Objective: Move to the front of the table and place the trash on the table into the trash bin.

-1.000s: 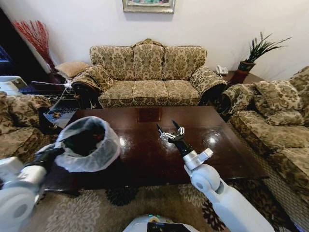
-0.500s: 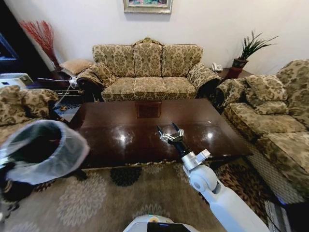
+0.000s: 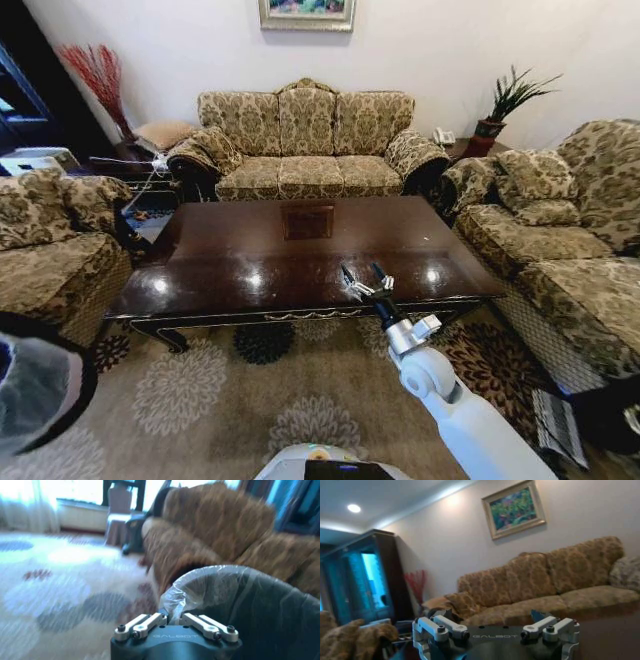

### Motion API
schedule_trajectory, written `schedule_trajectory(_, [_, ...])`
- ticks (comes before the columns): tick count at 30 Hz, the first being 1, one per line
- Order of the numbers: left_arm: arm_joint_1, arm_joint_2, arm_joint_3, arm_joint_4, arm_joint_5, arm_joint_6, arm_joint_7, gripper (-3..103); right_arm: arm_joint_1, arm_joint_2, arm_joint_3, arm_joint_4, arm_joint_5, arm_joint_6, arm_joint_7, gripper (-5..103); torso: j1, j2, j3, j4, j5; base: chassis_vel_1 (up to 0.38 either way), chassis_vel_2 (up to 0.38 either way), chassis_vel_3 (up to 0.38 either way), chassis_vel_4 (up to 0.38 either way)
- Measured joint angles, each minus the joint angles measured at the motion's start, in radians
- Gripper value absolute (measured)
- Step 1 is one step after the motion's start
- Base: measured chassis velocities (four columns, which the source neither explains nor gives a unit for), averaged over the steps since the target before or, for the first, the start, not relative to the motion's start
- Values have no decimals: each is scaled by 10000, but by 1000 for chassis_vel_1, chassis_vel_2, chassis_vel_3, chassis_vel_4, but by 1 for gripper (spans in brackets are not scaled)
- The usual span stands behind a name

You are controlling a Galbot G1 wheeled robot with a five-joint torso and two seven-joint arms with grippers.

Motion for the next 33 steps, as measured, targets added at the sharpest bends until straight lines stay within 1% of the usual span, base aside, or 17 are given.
schedule_trajectory(1, [-138, 43, 297, 552, 112, -122, 10, 4, -237, 12, 222, 69, -30, 1, 20, 100, -1, 0, 0, -6, 1, 0, 0, 0, 0])
schedule_trajectory(3, [-360, 72, 836, 1750, 567, -536, 65, 4, -517, 46, 497, 188, -117, 2, 57, 100, -10, 1, -4, -8, -1, 0, 0, 0, 0])
schedule_trajectory(4, [-360, 72, 836, 1750, 567, -536, 65, 4, -517, 46, 497, 188, -117, 2, 57, 100, -10, 1, -4, -8, -1, 0, 0, 0, 0])
schedule_trajectory(7, [-721, 93, 1469, 3426, 865, -1049, 255, 4, -769, 52, 867, 377, -143, 0, 104, 100, -21, 4, -8, 3, 4, 0, 0, 0, 0])
schedule_trajectory(8, [-721, 93, 1469, 3426, 865, -1049, 255, 4, -769, 52, 867, 377, -143, 0, 104, 100, -21, 4, -8, 3, 4, 0, 0, 0, 0])
schedule_trajectory(9, [-932, 145, 1723, 4136, 869, -1234, 362, 4, -821, 27, 1036, 447, -145, -2, 117, 100, -21, 4, -7, 8, 5, 0, 0, 0, 0])
schedule_trajectory(12, [-1588, 318, 2407, 5907, 898, -1908, 827, 4, -904, -52, 1485, 657, -180, -12, 182, 100, -15, 3, -5, 0, -5, 0, 0, 0, 0])
schedule_trajectory(13, [-1588, 318, 2407, 5907, 898, -1908, 827, 4, -904, -52, 1485, 657, -180, -12, 182, 100, -15, 3, -5, 0, -5, 0, 0, 0, 0])
schedule_trajectory(15, [-2227, 412, 2802, 7179, 1057, -2413, 1175, 4, -973, -70, 1834, 776, -224, -42, 169, 100, -12, 3, -5, -1, 0, 0, 0, 0, 0])
schedule_trajectory(16, [-2542, 463, 2937, 7755, 1087, -2523, 1262, 4, -1024, -71, 1987, 817, -261, -51, 150, 100, -12, 3, -5, -5, 2, 0, 0, 0, 0])
schedule_trajectory(17, [-2542, 463, 2937, 7755, 1087, -2523, 1262, 4, -1024, -71, 1987, 817, -261, -51, 150, 100, -12, 3, -5, -5, 2, 0, 0, 0, 0])
schedule_trajectory(18, [-2777, 510, 3043, 8273, 1124, -2598, 1309, 4, -1068, -76, 2075, 843, -280, -57, 142, 100, -13, 3, -5, -9, 0, 0, 0, 0, 0])
schedule_trajectory(20, [-2947, 538, 3114, 8660, 1165, -2634, 1333, 4, -1102, -82, 2136, 866, -296, -68, 133, 100, -14, 3, -5, -3, -4, 0, 0, 0, 0])
schedule_trajectory(21, [-2947, 538, 3114, 8660, 1165, -2634, 1333, 4, -1102, -82, 2136, 866, -296, -68, 133, 100, -14, 3, -5, -3, -4, 0, 0, 0, 0])
schedule_trajectory(23, [-2949, 555, 3114, 8691, 1177, -2645, 1327, 4, -1103, -83, 2137, 867, -297, -70, 128, 100, -14, 3, -5, 4, 12, 0, 0, 0, 0])
schedule_trajectory(28, [-2953, 557, 3109, 8631, 1177, -2648, 1342, 4, -1100, -86, 2133, 867, -297, -75, 124, 100, -14, 4, -5, -3, 3, 0, 0, 0, 0])
schedule_trajectory(33, [-2924, 558, 3092, 8589, 1173, -2632, 1326, 4, -1094, -90, 2120, 867, -297, -77, 119, 100, -14, 4, -5, 1, 2, 0, 0, 0, 0])
